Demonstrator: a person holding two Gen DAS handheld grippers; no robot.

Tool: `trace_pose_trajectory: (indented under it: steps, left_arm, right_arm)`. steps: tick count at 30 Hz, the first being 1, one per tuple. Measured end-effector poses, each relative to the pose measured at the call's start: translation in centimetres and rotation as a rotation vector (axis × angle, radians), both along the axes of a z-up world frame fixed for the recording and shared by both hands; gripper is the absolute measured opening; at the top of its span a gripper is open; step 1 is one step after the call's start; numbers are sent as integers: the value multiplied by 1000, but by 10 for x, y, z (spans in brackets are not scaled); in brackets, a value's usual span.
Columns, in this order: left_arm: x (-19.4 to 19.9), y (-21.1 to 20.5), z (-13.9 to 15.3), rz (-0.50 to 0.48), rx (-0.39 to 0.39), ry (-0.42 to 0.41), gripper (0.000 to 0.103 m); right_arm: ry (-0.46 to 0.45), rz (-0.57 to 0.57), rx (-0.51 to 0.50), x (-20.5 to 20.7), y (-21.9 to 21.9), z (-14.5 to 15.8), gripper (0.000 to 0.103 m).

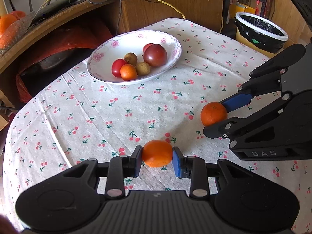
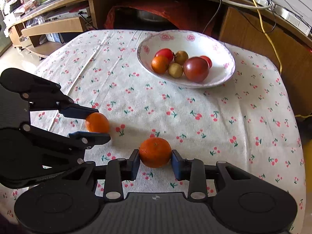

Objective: Organize fruits
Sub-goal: 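Carry both held oranges over the bowl with both tools, then open both tools to drop the oranges into the bowl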

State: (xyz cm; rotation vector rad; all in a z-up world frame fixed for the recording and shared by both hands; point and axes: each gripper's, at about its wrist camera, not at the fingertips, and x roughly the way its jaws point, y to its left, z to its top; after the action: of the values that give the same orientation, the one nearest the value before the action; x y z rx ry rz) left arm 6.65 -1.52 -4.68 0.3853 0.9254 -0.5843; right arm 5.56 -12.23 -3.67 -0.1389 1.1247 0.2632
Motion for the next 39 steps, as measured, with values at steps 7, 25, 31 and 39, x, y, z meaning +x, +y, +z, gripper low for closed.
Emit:
trace_pose_trajectory:
  steps: [7, 25, 31, 39]
  left_arm:
    - [8, -4, 11, 12, -5, -40, 41]
    - [42, -23, 24, 43, -1, -102, 40]
    - [74, -32, 25, 87, -23, -118, 40]
    - [113, -39, 18, 106, -39, -145, 40]
  right_arm:
    - [-44, -1, 15, 7, 3, 12, 28]
    - [-109, -41, 28, 44, -14, 24, 30]
    - [-140, -75, 48, 72, -29, 24, 30]
    - [-174, -87, 46, 107, -39, 15, 30]
